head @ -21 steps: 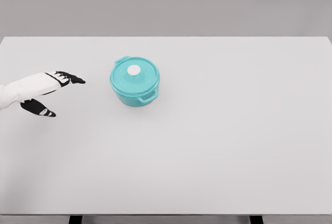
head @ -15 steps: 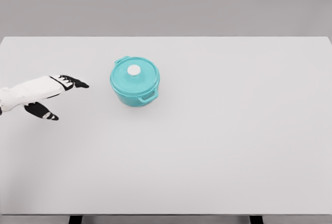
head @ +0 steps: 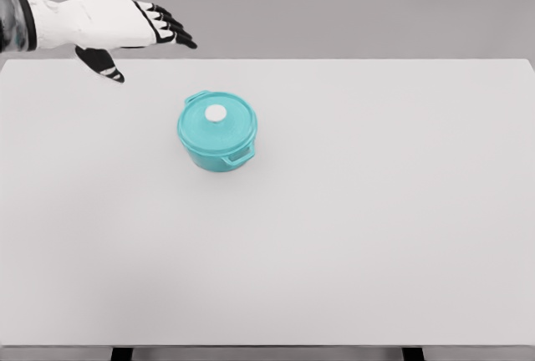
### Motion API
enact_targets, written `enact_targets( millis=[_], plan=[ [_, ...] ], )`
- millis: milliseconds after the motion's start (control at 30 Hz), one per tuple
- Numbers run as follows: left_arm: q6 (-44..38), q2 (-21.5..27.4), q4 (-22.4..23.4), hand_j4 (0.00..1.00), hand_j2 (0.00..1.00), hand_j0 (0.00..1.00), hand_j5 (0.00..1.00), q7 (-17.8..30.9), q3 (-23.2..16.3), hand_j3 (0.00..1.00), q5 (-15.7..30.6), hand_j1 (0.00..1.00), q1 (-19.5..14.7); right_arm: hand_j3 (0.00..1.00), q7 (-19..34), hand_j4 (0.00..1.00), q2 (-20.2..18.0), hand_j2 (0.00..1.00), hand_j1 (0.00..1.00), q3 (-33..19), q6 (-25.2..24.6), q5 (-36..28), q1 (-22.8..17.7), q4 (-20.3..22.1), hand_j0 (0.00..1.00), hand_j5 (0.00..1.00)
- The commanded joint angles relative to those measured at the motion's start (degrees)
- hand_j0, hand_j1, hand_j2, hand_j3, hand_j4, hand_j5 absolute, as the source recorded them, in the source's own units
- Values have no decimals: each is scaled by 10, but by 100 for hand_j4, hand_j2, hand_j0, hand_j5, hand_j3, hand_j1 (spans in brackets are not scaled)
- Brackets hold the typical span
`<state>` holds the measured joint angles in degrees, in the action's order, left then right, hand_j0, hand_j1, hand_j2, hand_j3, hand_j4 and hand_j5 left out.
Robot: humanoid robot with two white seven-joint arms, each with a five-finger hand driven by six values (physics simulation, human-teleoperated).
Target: Open the lid of the pot with left arm
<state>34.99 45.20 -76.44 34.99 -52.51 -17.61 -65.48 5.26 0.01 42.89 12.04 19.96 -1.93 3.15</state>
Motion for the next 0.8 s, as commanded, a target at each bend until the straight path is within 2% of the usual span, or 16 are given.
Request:
enact_targets(
  millis=[0, 33, 133, 533, 700, 767],
  plan=[
    [0, -16, 5, 100, 100, 100, 100, 0, -99, 100, 1, 100, 0, 100, 0, 100, 0, 100, 100, 0, 0, 0, 0, 0, 100, 100],
    [0, -35, 18, 100, 100, 100, 100, 0, -107, 100, 1, 100, -9, 100, 0, 100, 0, 100, 100, 0, 0, 0, -1, 0, 100, 100],
    [0, -97, 64, 100, 100, 100, 100, 0, -106, 100, -3, 100, -4, 100, 0, 100, 0, 100, 100, 0, 0, 0, 0, 0, 100, 100],
    [0, -127, 95, 100, 100, 100, 100, 0, -93, 100, -3, 100, 3, 100, 0, 100, 0, 100, 100, 0, 0, 0, 0, 0, 100, 100],
    [0, -128, 103, 90, 90, 90, 90, 0, -95, 90, -4, 90, 11, 100, 0, 100, 0, 100, 100, 0, 0, 0, 0, 0, 100, 100],
    [0, -127, 106, 89, 89, 89, 89, 0, -94, 89, -5, 89, 19, 100, 0, 100, 0, 100, 100, 0, 0, 0, 0, 0, 100, 100]
  ],
)
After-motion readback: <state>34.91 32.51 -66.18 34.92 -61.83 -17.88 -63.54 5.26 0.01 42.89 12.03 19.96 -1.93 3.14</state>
